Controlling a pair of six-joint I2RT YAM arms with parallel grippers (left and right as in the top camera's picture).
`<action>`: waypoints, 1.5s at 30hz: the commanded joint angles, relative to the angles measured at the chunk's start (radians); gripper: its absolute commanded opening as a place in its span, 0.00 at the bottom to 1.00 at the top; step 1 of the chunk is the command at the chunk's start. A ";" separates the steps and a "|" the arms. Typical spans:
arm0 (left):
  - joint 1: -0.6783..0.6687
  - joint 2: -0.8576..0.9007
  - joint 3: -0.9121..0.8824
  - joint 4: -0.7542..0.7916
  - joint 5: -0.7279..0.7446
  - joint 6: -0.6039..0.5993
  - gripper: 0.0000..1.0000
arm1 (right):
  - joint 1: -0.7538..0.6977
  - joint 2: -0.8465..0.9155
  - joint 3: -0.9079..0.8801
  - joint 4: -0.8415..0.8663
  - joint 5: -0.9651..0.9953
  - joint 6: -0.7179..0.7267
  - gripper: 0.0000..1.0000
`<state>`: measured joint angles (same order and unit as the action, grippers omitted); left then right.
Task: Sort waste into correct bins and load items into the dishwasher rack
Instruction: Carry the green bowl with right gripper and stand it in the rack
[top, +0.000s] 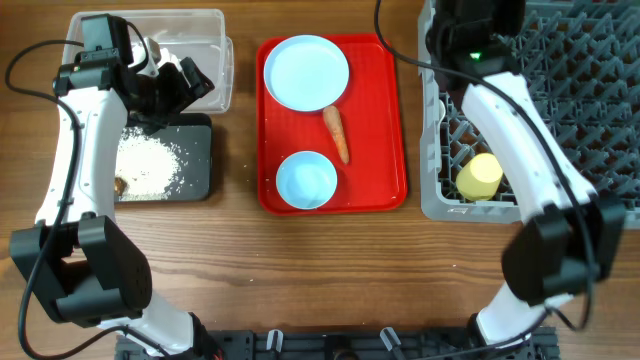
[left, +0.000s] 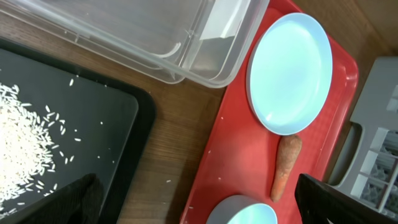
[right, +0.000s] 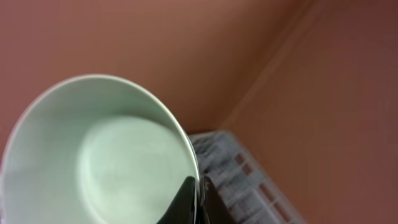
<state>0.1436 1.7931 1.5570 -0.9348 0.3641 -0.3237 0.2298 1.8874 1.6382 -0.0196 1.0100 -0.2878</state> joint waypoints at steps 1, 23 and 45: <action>0.003 -0.011 0.006 0.002 0.001 0.002 1.00 | -0.036 0.125 0.004 0.129 0.071 -0.417 0.04; 0.003 -0.011 0.006 0.002 0.001 0.002 1.00 | -0.054 0.326 0.004 0.267 0.002 -0.642 0.04; 0.003 -0.011 0.006 0.002 0.001 0.002 1.00 | 0.009 0.364 0.004 0.266 0.002 -0.682 0.14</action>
<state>0.1436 1.7931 1.5570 -0.9352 0.3637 -0.3237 0.2295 2.2108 1.6390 0.2516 1.0286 -0.9684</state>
